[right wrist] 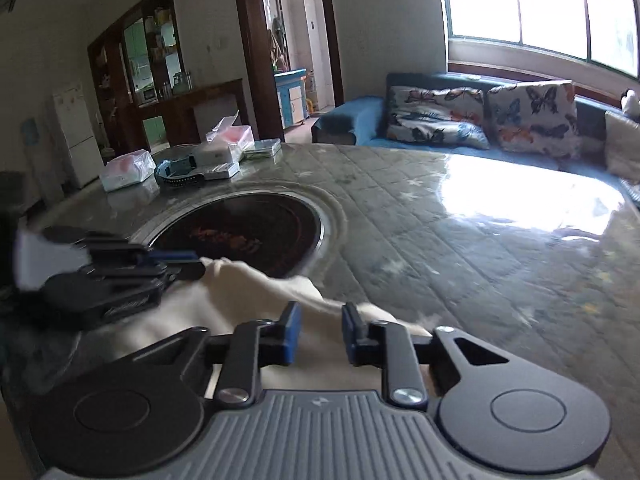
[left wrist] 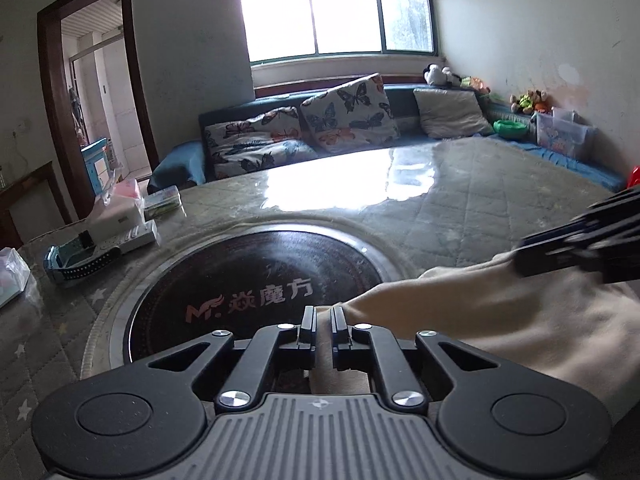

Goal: Fold clothes
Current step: 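Fold the lifted edge over the body with the right gripper, then release the folded edge with the right gripper and smooth the sweatshirt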

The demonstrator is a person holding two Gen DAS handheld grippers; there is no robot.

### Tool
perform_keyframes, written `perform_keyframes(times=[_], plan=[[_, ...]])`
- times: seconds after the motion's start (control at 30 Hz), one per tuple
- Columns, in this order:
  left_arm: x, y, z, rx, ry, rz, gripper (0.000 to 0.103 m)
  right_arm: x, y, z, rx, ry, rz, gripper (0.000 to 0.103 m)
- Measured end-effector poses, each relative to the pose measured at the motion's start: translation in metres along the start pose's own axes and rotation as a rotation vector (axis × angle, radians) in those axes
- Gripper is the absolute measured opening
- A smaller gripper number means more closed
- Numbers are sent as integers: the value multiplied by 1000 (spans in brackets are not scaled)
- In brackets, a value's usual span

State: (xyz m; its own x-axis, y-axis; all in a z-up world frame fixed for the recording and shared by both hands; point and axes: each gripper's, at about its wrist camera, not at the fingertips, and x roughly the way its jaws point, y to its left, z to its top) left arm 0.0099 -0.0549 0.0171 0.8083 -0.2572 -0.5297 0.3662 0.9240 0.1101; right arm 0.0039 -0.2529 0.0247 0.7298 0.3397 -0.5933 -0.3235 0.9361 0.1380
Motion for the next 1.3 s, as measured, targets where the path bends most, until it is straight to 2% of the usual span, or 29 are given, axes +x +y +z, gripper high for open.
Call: perform_keyframes(times=[0.17, 0.23, 0.33, 0.57, 0.63, 0.73, 0.93, 1.1, 1.13, 1.3], plan=[[-14, -12, 2, 18, -13, -67, 9, 40, 6, 0, -10, 73, -33, 15], [-12, -17, 2, 19, 2, -98, 9, 42, 12, -2, -52, 61, -57, 15], [-7, -23, 4, 15, 24, -143, 9, 36, 18, 2, -40, 35, -42, 15], [23, -27, 24, -66, 69, -208, 9, 46, 13, 0, -16, 55, -38, 15], [35, -29, 26, -70, 98, -191, 9, 39, 10, 2, 9, 41, -32, 15], [49, -27, 24, -93, 145, -180, 9, 20, 2, -3, 24, 22, -67, 15], [48, -28, 22, -66, 130, -168, 9, 7, -29, -20, 107, 23, -106, 15], [47, -30, 21, -64, 126, -163, 9, -7, -38, -24, 131, -7, -148, 15], [46, -31, 21, -58, 124, -160, 9, -4, -41, -27, 132, 17, -170, 15], [40, -31, 21, -51, 114, -149, 12, -12, -49, -30, 143, -13, -177, 12]])
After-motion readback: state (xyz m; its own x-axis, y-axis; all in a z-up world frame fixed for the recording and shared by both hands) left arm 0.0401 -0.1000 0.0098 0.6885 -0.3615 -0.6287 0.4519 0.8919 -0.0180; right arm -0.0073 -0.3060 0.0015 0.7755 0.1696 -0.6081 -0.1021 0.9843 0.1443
